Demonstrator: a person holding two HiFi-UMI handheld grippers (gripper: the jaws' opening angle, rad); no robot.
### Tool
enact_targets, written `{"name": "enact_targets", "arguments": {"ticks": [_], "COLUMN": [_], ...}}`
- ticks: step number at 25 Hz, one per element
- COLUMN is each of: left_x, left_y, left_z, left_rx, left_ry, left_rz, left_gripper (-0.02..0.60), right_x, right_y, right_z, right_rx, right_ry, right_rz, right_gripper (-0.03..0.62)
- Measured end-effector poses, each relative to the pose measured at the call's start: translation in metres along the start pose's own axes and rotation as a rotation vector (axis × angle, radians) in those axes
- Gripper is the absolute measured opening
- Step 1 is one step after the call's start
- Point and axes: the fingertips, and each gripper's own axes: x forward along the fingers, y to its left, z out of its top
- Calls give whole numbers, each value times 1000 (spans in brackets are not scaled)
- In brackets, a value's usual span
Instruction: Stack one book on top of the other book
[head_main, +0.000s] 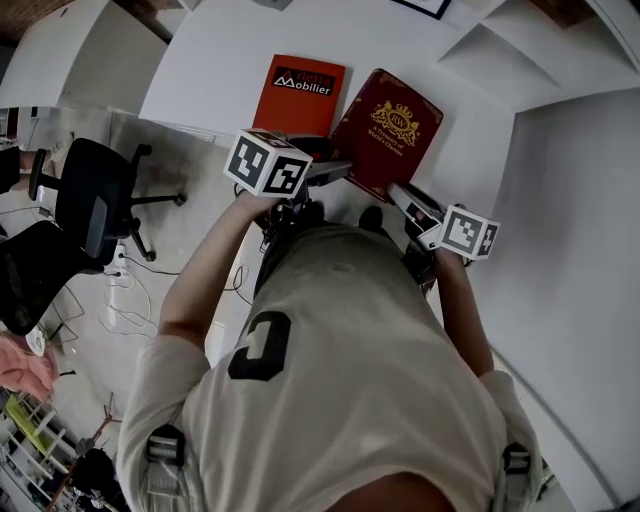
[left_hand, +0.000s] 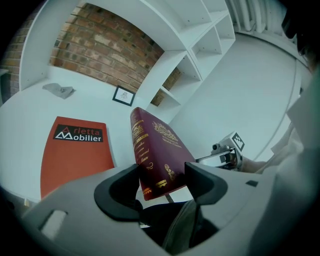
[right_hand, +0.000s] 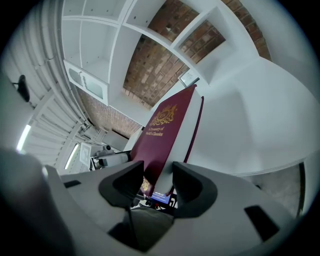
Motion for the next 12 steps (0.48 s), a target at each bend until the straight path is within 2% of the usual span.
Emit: {"name": "enact_targets", "arguments": {"ticks": [12], "left_x": [-38], "left_y": [-1], "left_z": [-4], "left_rx": [45], "left_ry": [-7], "left_rz": [-52], "left_gripper": [281], "right_x": [8], "right_y": [39], "right_z": [-19], "right_rx": [1], "right_ry": [-57], "right_rz": [-33], "right_gripper": [167]}}
